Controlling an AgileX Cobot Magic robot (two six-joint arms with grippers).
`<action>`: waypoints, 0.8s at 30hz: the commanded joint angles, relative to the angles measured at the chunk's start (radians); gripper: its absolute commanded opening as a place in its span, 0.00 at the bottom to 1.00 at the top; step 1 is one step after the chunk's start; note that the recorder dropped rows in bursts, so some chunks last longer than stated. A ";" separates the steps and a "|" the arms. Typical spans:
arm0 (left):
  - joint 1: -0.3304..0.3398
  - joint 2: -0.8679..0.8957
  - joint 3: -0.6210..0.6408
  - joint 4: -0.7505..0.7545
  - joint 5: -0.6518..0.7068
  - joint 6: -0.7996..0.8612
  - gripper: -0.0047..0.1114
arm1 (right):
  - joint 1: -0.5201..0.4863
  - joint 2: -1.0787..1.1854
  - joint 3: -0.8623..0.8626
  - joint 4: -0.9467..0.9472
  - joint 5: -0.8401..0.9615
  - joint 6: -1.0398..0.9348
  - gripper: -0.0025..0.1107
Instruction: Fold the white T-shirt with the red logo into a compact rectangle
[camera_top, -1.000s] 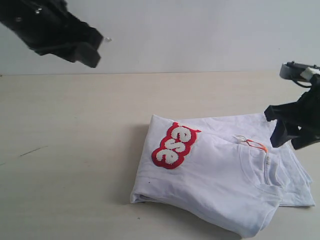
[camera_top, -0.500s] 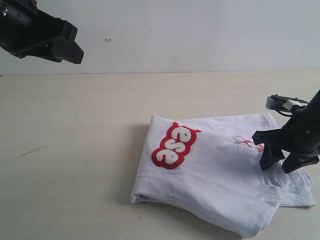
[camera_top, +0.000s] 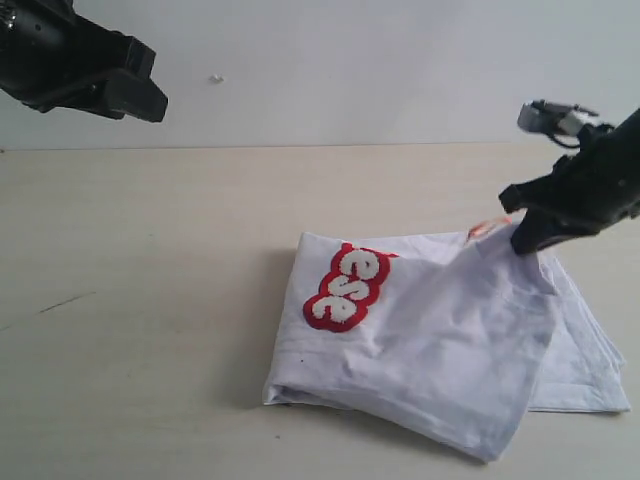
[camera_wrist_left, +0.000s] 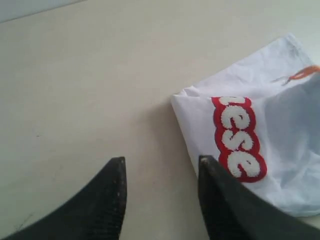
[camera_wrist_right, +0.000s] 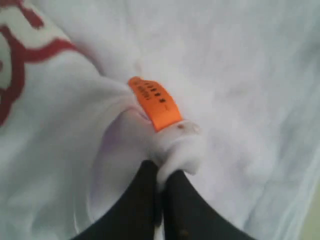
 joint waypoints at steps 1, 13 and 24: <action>0.002 -0.009 0.004 -0.011 -0.030 0.007 0.43 | -0.003 -0.100 -0.029 -0.003 -0.161 -0.043 0.02; 0.002 -0.009 0.028 -0.040 -0.023 0.020 0.43 | -0.003 -0.016 -0.029 -0.160 -0.236 0.129 0.34; -0.011 0.030 0.098 -0.105 -0.055 0.108 0.43 | -0.005 0.146 -0.029 0.070 -0.189 -0.020 0.58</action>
